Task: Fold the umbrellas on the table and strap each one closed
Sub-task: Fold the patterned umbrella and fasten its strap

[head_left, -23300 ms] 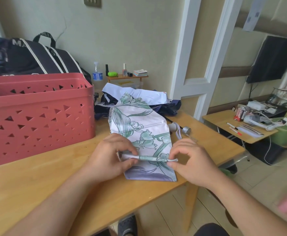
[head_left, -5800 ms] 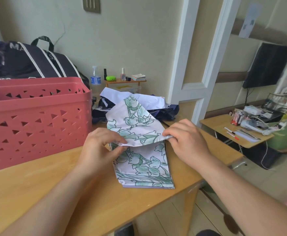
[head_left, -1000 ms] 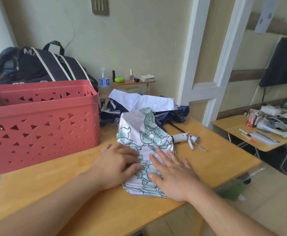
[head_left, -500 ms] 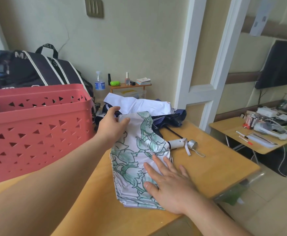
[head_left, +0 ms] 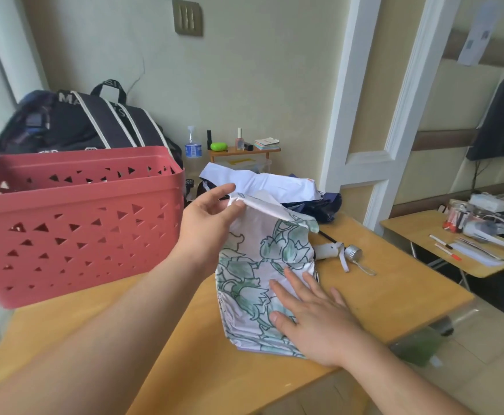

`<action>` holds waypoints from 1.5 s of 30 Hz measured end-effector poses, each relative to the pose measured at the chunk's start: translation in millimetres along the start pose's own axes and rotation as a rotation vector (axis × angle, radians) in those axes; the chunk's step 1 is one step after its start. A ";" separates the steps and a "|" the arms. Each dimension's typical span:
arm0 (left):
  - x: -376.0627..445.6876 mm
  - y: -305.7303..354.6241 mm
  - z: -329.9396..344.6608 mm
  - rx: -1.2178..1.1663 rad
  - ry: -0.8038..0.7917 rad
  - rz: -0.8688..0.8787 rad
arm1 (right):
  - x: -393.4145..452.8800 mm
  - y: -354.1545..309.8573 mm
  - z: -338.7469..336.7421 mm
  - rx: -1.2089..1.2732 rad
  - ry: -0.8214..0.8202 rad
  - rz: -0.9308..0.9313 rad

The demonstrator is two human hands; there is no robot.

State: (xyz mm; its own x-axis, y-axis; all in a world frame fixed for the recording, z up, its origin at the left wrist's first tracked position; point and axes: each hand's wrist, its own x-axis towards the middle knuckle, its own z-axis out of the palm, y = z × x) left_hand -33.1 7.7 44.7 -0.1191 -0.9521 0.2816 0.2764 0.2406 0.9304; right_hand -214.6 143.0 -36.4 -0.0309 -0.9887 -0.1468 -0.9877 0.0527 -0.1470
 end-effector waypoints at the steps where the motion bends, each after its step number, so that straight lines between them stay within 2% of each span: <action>1: -5.7 -0.9 -1.9 -0.006 -0.003 0.003 | -0.8 0.1 0.4 0.010 0.015 -0.005; 11: -29.4 -25.9 -11.7 0.047 0.036 0.086 | -1.5 3.2 2.6 0.049 0.055 -0.023; 14: -29.3 -25.9 -11.8 0.027 0.043 0.099 | -1.4 5.0 2.1 0.138 0.102 -0.064; 17: -31.3 -26.4 -9.7 0.009 0.047 0.097 | -4.6 12.3 -7.1 0.511 0.260 -0.047; 19: -32.0 -28.1 -8.1 0.013 0.051 0.103 | -4.6 14.9 -19.1 0.618 0.484 0.021; 21: -33.6 -29.4 -6.9 0.031 0.053 0.110 | -0.5 10.9 -32.4 0.478 0.691 0.044; 22: -34.8 -29.8 -6.3 0.038 0.051 0.114 | 2.9 4.7 -38.9 0.385 0.732 0.027; 25: -37.7 -30.7 -6.0 0.059 0.054 0.122 | 17.4 -23.5 -47.6 0.125 0.650 0.010; 27: -39.3 -30.6 -7.1 0.067 0.061 0.121 | 30.1 -36.1 -44.5 0.036 0.637 0.028; 32: -47.6 -27.1 -14.0 0.073 0.018 0.113 | 40.2 -31.3 -52.3 0.078 0.719 -0.028; 38: -49.0 -22.3 -35.0 0.412 -0.138 0.196 | 27.9 14.3 -97.9 0.149 0.978 -0.096; 41: -53.7 -19.8 -33.8 0.447 -0.180 0.243 | 21.5 15.9 -104.4 0.093 0.998 -0.185; 45: -56.1 -17.6 -36.3 0.342 -0.168 0.218 | 17.1 16.3 -92.5 0.088 0.964 -0.256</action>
State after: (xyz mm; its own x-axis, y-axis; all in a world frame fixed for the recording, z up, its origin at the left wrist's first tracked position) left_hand 3.3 50.0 4.0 -0.2545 -0.8349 0.4880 -0.0162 0.5082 0.8611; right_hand -245.4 113.9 49.2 0.0318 -0.6611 0.7496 -0.9684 -0.2059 -0.1406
